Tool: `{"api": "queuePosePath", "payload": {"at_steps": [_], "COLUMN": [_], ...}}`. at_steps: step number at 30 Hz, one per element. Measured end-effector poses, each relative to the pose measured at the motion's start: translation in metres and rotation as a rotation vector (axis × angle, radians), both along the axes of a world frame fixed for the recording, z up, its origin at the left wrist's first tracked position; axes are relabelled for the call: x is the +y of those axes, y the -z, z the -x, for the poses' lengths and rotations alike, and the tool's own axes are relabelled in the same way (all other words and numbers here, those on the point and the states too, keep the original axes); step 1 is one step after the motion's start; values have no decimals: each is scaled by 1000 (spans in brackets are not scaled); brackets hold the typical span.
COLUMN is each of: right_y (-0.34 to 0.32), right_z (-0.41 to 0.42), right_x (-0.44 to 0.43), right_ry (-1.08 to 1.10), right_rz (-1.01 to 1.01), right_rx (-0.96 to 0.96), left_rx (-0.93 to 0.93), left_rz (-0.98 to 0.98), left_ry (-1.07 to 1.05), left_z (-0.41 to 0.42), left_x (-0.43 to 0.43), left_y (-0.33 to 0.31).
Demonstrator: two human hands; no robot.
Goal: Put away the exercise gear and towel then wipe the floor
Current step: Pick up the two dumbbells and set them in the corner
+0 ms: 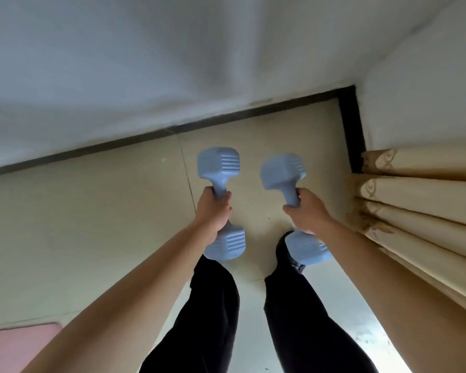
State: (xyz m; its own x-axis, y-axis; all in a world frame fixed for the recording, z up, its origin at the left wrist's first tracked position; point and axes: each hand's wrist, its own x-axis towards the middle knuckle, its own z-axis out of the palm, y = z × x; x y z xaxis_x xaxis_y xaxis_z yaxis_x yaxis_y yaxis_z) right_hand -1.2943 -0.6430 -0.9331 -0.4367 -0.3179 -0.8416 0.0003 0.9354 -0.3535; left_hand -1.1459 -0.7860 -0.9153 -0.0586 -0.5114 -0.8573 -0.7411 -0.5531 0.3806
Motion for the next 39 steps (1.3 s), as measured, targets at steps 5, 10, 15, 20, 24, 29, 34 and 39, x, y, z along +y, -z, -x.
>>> {"api": "queuePosePath", "payload": {"at_steps": [5, 10, 15, 20, 24, 29, 34, 39], "right_y": [119, 201, 245, 261, 265, 262, 240, 171], "right_z": [4, 14, 28, 39, 41, 44, 44, 26], "right_x": [-27, -60, -92, -117, -128, -131, -118, -84], "right_ry": [58, 143, 185, 197, 199, 112, 37, 135], "right_rz": [57, 124, 176, 216, 253, 225, 239, 292], "right_rx": [32, 85, 110, 115, 119, 102, 93, 65], "left_rx": [41, 109, 145, 176, 211, 234, 179, 136], "left_rz": [28, 55, 90, 97, 82, -2, 79, 330], "left_ry": [2, -28, -40, -59, -49, -69, 78, 265], "left_z": [11, 26, 42, 57, 64, 65, 50, 15], "left_x": [-14, -29, -47, -61, -71, -77, -79, -56], "left_y": [114, 198, 249, 267, 269, 258, 241, 155]}}
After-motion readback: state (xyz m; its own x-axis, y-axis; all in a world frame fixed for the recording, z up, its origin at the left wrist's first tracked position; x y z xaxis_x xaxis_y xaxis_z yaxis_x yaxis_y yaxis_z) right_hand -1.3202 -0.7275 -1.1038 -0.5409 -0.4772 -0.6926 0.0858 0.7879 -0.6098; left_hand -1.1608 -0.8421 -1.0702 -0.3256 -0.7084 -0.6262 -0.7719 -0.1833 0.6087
